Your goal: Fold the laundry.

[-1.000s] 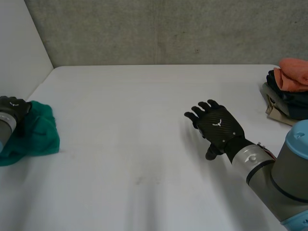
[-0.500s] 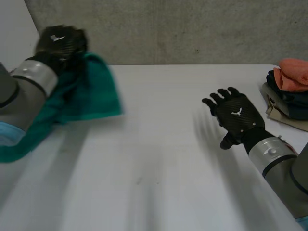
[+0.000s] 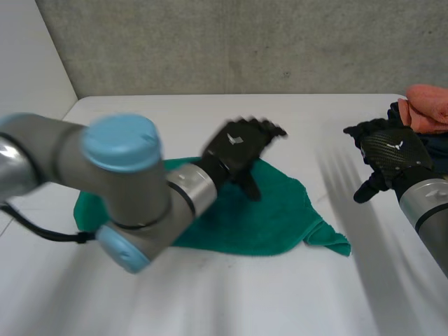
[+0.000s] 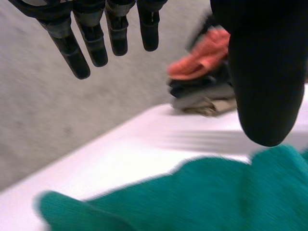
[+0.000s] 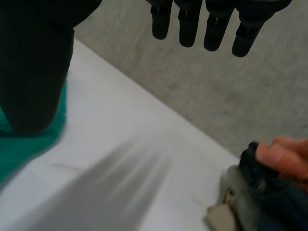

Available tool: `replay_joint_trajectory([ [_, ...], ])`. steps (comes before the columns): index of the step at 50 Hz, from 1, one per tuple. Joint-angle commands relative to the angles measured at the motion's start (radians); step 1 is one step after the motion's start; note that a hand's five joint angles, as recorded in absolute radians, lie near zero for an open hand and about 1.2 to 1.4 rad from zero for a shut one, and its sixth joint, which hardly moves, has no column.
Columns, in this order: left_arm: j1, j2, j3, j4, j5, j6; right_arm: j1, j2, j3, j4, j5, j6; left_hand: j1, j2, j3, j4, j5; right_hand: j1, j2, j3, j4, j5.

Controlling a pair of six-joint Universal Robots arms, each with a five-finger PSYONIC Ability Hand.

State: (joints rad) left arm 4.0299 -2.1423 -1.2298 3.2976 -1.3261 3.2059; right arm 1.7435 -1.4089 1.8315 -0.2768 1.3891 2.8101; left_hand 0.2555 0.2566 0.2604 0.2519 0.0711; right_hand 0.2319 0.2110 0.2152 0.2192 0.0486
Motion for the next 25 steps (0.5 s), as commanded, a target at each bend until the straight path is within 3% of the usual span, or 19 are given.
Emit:
replay_joint_trajectory([
  [1, 0.127, 0.278, -0.193, -0.026, -0.047, 0.002, 0.004, 0.002, -0.081, 0.273, -0.010, 0.012, -0.021, -0.022, -0.026, -0.018, -0.012, -0.057, -0.036, -0.041, -0.045, -0.049],
  [5, 0.214, 0.360, -0.330, -0.047, -0.054, 0.034, 0.005, 0.016, -0.092, 0.384, -0.002, 0.000, -0.010, -0.011, -0.015, -0.006, 0.000, -0.057, -0.036, -0.041, -0.045, -0.049],
  [8, 0.303, 0.383, -0.433, -0.049, -0.054, 0.123, 0.008, 0.074, -0.074, 0.401, -0.009, 0.000, 0.005, 0.004, 0.000, 0.008, 0.015, -0.057, -0.036, -0.041, -0.045, -0.049],
  [12, 0.418, 0.378, -0.533, -0.053, -0.054, 0.274, 0.018, 0.134, -0.023, 0.338, -0.012, -0.003, 0.055, 0.054, 0.050, 0.058, 0.065, -0.057, -0.036, -0.041, -0.045, -0.049],
  [15, 0.496, 0.372, -0.591, -0.053, -0.047, 0.391, 0.030, 0.146, 0.012, 0.230, -0.010, -0.014, 0.125, 0.124, 0.120, 0.129, 0.135, 0.161, 0.182, 0.178, 0.174, 0.170],
  [19, 0.550, 0.351, -0.629, -0.041, -0.041, 0.480, 0.030, 0.177, 0.026, 0.122, -0.012, -0.032, 0.216, 0.215, 0.211, 0.219, 0.226, 0.296, 0.317, 0.313, 0.309, 0.305],
  [25, 0.584, 0.299, -0.628, -0.010, -0.035, 0.508, 0.028, 0.241, 0.014, 0.074, -0.022, -0.031, 0.237, 0.236, 0.232, 0.240, 0.247, 0.399, 0.420, 0.416, 0.412, 0.408],
])
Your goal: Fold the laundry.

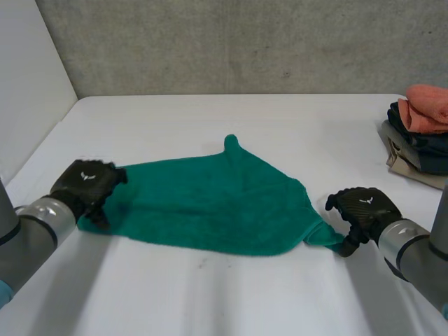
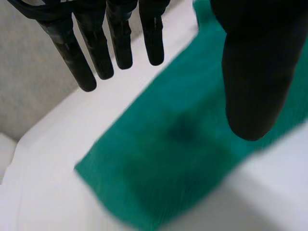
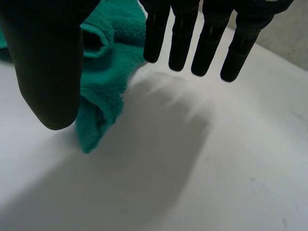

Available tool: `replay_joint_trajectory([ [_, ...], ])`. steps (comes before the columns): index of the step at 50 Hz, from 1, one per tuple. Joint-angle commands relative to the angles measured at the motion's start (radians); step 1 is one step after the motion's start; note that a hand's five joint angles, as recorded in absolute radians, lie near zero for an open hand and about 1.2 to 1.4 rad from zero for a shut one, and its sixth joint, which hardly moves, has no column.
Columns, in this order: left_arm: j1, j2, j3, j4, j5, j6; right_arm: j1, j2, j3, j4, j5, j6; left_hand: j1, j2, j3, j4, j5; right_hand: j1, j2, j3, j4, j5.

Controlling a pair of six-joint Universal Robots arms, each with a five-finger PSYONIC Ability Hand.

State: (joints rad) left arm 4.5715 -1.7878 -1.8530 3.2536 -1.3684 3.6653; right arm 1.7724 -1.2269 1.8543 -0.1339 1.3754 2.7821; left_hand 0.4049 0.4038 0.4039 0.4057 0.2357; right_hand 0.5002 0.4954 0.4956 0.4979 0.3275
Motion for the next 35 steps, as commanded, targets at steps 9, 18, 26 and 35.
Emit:
replay_joint_trajectory([
  [9, 0.050, -0.166, 0.017, 0.054, 0.008, 0.059, 0.002, 0.099, -0.018, -0.090, -0.029, -0.006, 0.093, 0.094, 0.094, 0.093, 0.088, 0.189, 0.194, 0.194, 0.192, 0.188],
  [18, 0.038, -0.200, 0.035, 0.081, 0.008, 0.058, 0.012, 0.092, -0.001, -0.168, -0.019, -0.003, 0.991, 0.992, 0.992, 0.990, 0.985, 0.896, 0.901, 0.901, 0.898, 0.894],
  [26, 0.014, -0.134, 0.037, 0.109, 0.005, 0.042, -0.002, -0.068, 0.009, -0.161, -0.013, 0.007, 0.991, 0.992, 0.992, 0.991, 0.986, 0.896, 0.901, 0.901, 0.898, 0.894],
  [35, 0.004, 0.197, 0.038, 0.040, 0.015, -0.097, -0.030, -0.311, -0.088, 0.002, -0.025, -0.033, 0.991, 0.992, 0.992, 0.991, 0.986, 0.896, 0.901, 0.901, 0.898, 0.894],
])
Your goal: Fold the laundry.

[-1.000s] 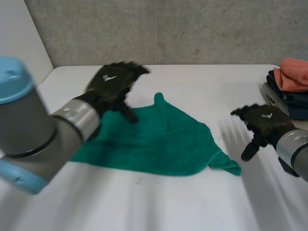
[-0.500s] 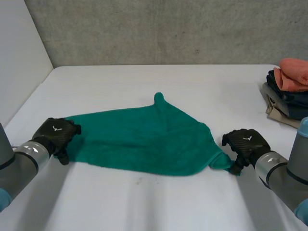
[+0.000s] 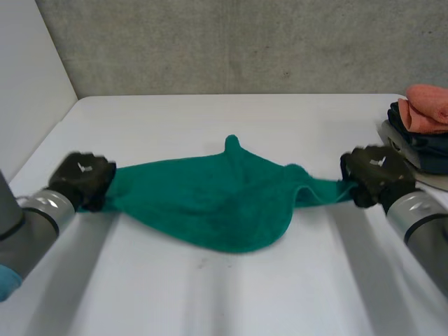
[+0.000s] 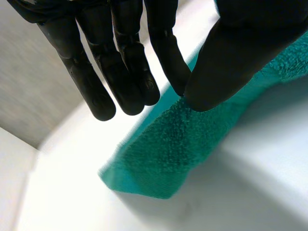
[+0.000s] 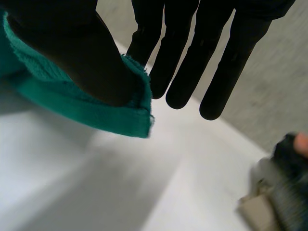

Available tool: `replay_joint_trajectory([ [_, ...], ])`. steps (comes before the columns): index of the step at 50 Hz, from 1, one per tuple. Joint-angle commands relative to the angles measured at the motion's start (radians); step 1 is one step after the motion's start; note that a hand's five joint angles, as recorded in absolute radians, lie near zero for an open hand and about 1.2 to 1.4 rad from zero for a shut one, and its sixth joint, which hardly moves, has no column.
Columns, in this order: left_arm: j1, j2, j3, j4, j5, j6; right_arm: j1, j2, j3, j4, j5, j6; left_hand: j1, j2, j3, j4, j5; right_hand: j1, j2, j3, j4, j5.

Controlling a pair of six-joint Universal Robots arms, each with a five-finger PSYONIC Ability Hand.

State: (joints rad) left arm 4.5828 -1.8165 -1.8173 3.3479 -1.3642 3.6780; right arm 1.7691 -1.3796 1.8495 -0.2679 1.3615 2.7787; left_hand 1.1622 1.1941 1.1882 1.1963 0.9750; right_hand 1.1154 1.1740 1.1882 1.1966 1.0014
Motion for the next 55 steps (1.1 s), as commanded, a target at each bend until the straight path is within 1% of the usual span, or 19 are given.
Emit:
replay_joint_trajectory([
  [1, -0.004, 0.250, 0.004, -0.062, 0.016, -0.124, -0.036, -0.173, -0.099, 0.157, -0.010, -0.036, 0.234, 0.202, 0.208, 0.200, 0.247, 0.281, 0.222, 0.208, 0.200, 0.220],
  [6, -0.005, 0.338, 0.029, -0.140, 0.056, -0.197, -0.088, -0.229, -0.193, 0.266, -0.015, -0.067, 0.234, 0.202, 0.208, 0.200, 0.247, 0.281, 0.222, 0.208, 0.200, 0.220],
  [7, -0.007, 0.350, 0.042, -0.195, 0.072, -0.219, -0.089, -0.237, -0.210, 0.280, -0.015, -0.071, 0.234, 0.202, 0.208, 0.200, 0.247, 0.281, 0.222, 0.208, 0.200, 0.220],
  [10, -0.008, 0.350, 0.078, -0.257, 0.092, -0.243, -0.089, -0.245, -0.277, 0.314, -0.010, -0.087, 0.234, 0.202, 0.208, 0.200, 0.247, 0.281, 0.222, 0.208, 0.200, 0.220],
  [14, -0.008, 0.298, 0.121, -0.262, 0.094, -0.277, -0.088, -0.226, -0.329, 0.315, -0.004, -0.091, 0.234, 0.202, 0.208, 0.200, 0.247, 0.281, 0.222, 0.208, 0.200, 0.220],
  [16, -0.007, 0.234, 0.142, -0.255, 0.093, -0.285, -0.083, -0.179, -0.354, 0.312, 0.002, -0.090, 0.234, 0.202, 0.208, 0.200, 0.247, 0.281, 0.222, 0.208, 0.200, 0.220],
  [22, -0.018, -0.085, 0.324, -0.240, 0.057, -0.280, -0.027, 0.056, -0.429, 0.317, 0.021, -0.088, 0.234, 0.202, 0.208, 0.200, 0.247, 0.281, 0.222, 0.208, 0.200, 0.220],
  [26, -0.064, -0.278, 0.485, -0.235, -0.002, -0.277, 0.032, 0.146, -0.446, 0.309, 0.080, -0.088, 0.234, 0.202, 0.208, 0.200, 0.247, 0.281, 0.222, 0.208, 0.200, 0.220],
  [27, -0.073, -0.315, 0.521, -0.235, -0.016, -0.276, 0.055, 0.174, -0.451, 0.302, 0.115, -0.090, 0.234, 0.202, 0.208, 0.200, 0.247, 0.281, 0.222, 0.208, 0.200, 0.220],
  [33, -0.085, -0.527, 0.732, -0.185, -0.113, -0.257, 0.113, 0.270, -0.452, 0.219, 0.205, -0.094, 0.234, 0.202, 0.208, 0.200, 0.247, 0.281, 0.222, 0.208, 0.200, 0.220],
  [34, -0.088, -0.537, 0.742, -0.180, -0.113, -0.254, 0.121, 0.277, -0.451, 0.208, 0.211, -0.093, 0.107, 0.075, 0.081, 0.072, 0.119, 0.281, 0.222, 0.208, 0.200, 0.220],
  [36, -0.091, -0.541, 0.744, -0.177, -0.112, -0.250, 0.136, 0.287, -0.438, 0.185, 0.220, -0.093, -0.444, -0.476, -0.470, -0.478, -0.431, 0.281, 0.222, 0.208, 0.200, 0.220],
  [37, -0.099, -0.541, 0.733, -0.179, -0.105, -0.245, 0.138, 0.289, -0.434, 0.182, 0.222, -0.091, -0.862, -0.894, -0.888, -0.896, -0.850, 0.281, 0.222, 0.208, 0.200, 0.220],
  [38, -0.105, -0.540, 0.725, -0.180, -0.105, -0.242, 0.139, 0.292, -0.429, 0.179, 0.222, -0.091, -0.930, -0.962, -0.956, -0.964, -0.918, 0.281, 0.222, 0.208, 0.200, 0.220],
  [40, -0.120, -0.523, 0.698, -0.185, -0.105, -0.237, 0.141, 0.297, -0.414, 0.173, 0.222, -0.090, -0.919, -0.951, -0.945, -0.953, -0.907, 0.281, 0.222, 0.208, 0.200, 0.220],
  [44, -0.151, -0.370, 0.552, -0.192, -0.107, -0.233, 0.139, 0.298, -0.395, 0.162, 0.222, -0.090, -0.832, -0.863, -0.858, -0.866, -0.819, 0.281, 0.222, 0.208, 0.200, 0.220],
  [48, -0.156, -0.183, 0.292, -0.189, -0.112, -0.231, 0.130, 0.298, -0.386, 0.153, 0.222, -0.090, -0.635, -0.667, -0.661, -0.670, -0.623, 0.281, 0.222, 0.208, 0.200, 0.220],
  [52, -0.160, -0.080, 0.124, -0.173, -0.110, -0.228, 0.127, 0.297, -0.385, 0.154, 0.220, -0.091, -0.529, -0.561, -0.555, -0.563, -0.517, 0.281, 0.222, 0.208, 0.200, 0.220],
  [55, -0.163, -0.056, 0.058, -0.148, -0.110, -0.211, 0.128, 0.297, -0.382, 0.153, 0.220, -0.091, -0.502, -0.534, -0.528, -0.537, -0.490, 0.281, 0.222, 0.208, 0.200, 0.220],
])
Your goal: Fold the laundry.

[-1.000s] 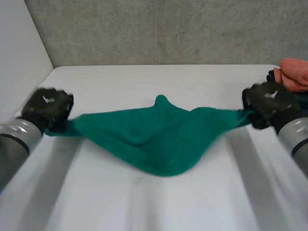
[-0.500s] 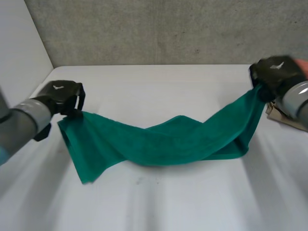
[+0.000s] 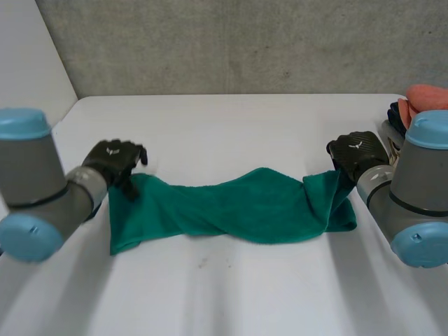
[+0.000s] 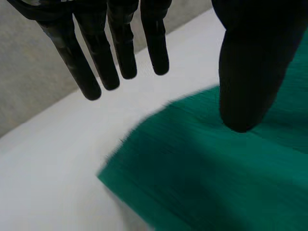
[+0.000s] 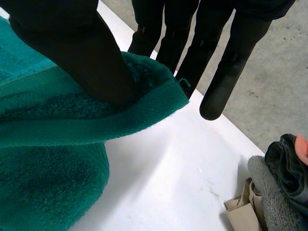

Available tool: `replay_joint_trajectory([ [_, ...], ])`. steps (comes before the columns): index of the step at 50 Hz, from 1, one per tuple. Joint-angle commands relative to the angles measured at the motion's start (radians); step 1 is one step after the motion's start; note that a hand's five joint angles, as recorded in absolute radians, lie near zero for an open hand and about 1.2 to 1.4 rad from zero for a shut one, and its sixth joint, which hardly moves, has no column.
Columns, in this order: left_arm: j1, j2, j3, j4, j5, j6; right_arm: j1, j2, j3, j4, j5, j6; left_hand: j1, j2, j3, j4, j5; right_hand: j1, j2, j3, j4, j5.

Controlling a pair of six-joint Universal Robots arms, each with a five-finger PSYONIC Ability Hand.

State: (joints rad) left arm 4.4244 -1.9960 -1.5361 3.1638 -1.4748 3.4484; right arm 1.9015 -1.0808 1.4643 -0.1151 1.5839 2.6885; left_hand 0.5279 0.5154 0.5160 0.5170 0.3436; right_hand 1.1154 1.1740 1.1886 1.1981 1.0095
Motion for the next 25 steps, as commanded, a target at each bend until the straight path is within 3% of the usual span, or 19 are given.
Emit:
replay_joint_trajectory([
  [1, -0.005, 0.123, -0.255, 0.060, 0.001, 0.038, -0.004, -0.002, 0.007, 0.000, -0.002, -0.001, 0.135, 0.147, 0.147, 0.146, 0.145, 0.281, 0.222, 0.208, 0.198, 0.212],
  [8, 0.003, 0.068, -0.289, 0.162, 0.005, 0.129, 0.007, -0.002, 0.016, 0.000, -0.002, -0.002, 0.158, 0.171, 0.170, 0.169, 0.168, 0.281, 0.222, 0.208, 0.198, 0.212],
  [15, 0.009, -0.023, -0.239, 0.167, 0.007, 0.143, 0.007, -0.004, 0.037, -0.008, -0.001, -0.004, 0.202, 0.215, 0.214, 0.213, 0.212, 0.281, 0.222, 0.208, 0.198, 0.212],
  [18, 0.007, -0.046, -0.223, 0.160, 0.007, 0.144, 0.005, -0.008, 0.050, -0.012, -0.001, -0.004, 0.398, 0.411, 0.410, 0.409, 0.408, 0.281, 0.222, 0.208, 0.198, 0.212],
  [19, 0.009, -0.047, -0.222, 0.165, 0.008, 0.144, 0.004, -0.010, 0.053, -0.012, -0.001, -0.004, 0.605, 0.618, 0.617, 0.616, 0.615, 0.281, 0.222, 0.208, 0.198, 0.212],
  [22, 0.006, -0.041, -0.216, 0.170, 0.007, 0.144, -0.002, -0.013, 0.059, -0.017, -0.001, -0.006, 0.868, 0.880, 0.879, 0.878, 0.877, 0.281, 0.222, 0.208, 0.198, 0.212],
  [25, 0.001, -0.021, -0.200, 0.168, -0.001, 0.144, -0.005, -0.016, 0.062, -0.015, -0.001, -0.006, 0.868, 0.881, 0.880, 0.879, 0.878, 0.281, 0.222, 0.208, 0.198, 0.212],
])
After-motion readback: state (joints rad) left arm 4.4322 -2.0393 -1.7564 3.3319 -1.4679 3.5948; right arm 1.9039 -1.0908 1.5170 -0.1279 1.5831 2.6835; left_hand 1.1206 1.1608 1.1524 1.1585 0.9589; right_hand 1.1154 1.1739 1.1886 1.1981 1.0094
